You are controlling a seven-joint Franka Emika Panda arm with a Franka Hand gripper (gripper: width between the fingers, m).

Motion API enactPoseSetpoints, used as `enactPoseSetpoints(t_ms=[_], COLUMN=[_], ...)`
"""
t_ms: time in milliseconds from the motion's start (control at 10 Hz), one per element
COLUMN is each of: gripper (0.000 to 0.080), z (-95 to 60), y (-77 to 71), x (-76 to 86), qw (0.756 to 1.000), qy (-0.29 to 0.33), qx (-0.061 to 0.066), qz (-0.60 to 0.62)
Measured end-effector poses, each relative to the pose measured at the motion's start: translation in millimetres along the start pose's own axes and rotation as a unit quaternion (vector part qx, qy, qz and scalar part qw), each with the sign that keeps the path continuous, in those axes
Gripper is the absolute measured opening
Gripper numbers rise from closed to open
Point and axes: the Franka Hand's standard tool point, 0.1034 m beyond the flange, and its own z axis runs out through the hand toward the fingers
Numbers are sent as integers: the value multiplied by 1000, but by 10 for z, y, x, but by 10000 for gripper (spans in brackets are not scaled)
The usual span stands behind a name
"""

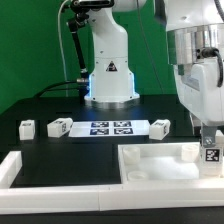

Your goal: Assemble square table

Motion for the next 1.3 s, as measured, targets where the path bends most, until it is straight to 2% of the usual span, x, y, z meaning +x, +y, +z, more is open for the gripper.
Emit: enactPoseSetpoints(t_ms=[100,200,400,800,900,1100,1200,1300], gripper=[533,620,644,649,649,649,649,649], z=[5,4,5,14,12,16,26,24], y=[3,3,22,22,14,-17,-11,-17], x=[-3,-3,-80,-60,-73,-202,-234,-216], qw=[1000,995,977,932,910,833,807,802], qy=[0,12,18,17,22,36,37,38], qx=[0,-3,-6,-9,-9,1,4,3], qz=[-3,-104,-213,-362,-414,-552,-590,-597])
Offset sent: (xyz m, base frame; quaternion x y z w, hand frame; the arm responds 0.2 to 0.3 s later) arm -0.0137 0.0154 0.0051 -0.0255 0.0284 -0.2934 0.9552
